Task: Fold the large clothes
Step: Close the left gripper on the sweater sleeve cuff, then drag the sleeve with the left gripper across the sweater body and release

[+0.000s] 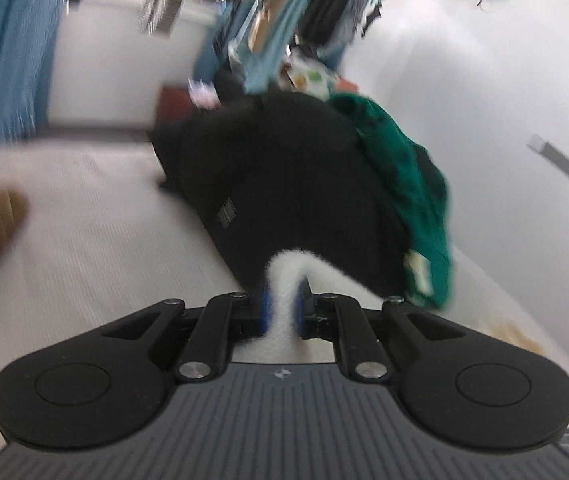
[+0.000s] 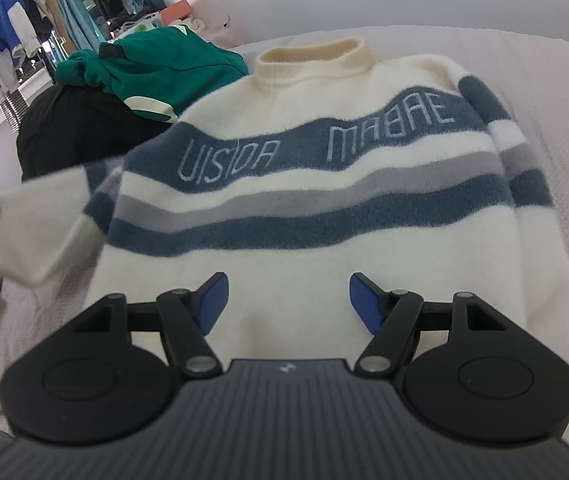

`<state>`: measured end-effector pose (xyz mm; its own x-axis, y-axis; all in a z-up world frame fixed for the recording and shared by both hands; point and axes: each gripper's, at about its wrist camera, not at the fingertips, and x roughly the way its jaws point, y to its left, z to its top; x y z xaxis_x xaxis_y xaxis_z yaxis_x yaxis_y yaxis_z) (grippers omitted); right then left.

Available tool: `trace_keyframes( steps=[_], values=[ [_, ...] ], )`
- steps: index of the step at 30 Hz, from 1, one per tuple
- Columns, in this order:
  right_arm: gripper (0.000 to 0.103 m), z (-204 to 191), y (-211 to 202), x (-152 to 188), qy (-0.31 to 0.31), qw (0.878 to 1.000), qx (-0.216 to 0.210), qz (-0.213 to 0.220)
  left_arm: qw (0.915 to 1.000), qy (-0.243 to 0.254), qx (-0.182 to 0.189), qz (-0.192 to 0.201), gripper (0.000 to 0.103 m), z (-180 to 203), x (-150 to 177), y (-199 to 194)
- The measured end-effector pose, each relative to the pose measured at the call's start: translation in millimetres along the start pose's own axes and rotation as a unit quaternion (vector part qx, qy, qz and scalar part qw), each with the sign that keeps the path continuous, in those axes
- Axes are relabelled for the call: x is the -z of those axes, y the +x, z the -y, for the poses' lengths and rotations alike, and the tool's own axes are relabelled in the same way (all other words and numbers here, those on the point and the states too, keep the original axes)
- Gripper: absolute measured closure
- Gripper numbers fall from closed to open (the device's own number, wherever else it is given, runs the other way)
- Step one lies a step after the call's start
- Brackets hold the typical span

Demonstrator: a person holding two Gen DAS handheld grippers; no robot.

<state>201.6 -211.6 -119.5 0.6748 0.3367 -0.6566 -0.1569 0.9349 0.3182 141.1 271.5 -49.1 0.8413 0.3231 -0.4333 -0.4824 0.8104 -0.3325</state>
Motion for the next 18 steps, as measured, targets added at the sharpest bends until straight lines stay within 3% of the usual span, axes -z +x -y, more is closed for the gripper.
trace_keyframes(
  steps=[2, 8, 13, 16, 18],
  values=[
    [0.034, 0.7, 0.4, 0.3, 0.0, 1.0, -0.001, 0.0, 0.9994, 0.019, -0.029, 0.003, 0.089, -8.5, -2.7, 22.6],
    [0.034, 0.6, 6.2, -0.2, 0.002, 1.0, -0.001, -0.004, 0.9949, -0.013, -0.051, -0.086, 0.088, -55.9, 28.4, 90.3],
    [0.034, -4.0, 11.1, -2.1, -0.008, 1.0, 0.001, -0.006, 0.9944, -0.052, -0.024, -0.089, 0.086, -67.6, 27.2, 89.9],
    [0.034, -5.9, 12.8, -1.5, -0.014, 1.0, 0.002, -0.008, 0.9964, -0.008, -0.023, -0.081, 0.081, -54.3, 28.9, 81.4],
    [0.034, -7.0, 12.1, -1.2, -0.017, 1.0, 0.002, -0.007, 0.9958, 0.009, -0.026, -0.087, 0.068, -49.1, 28.3, 78.6]
  ],
)
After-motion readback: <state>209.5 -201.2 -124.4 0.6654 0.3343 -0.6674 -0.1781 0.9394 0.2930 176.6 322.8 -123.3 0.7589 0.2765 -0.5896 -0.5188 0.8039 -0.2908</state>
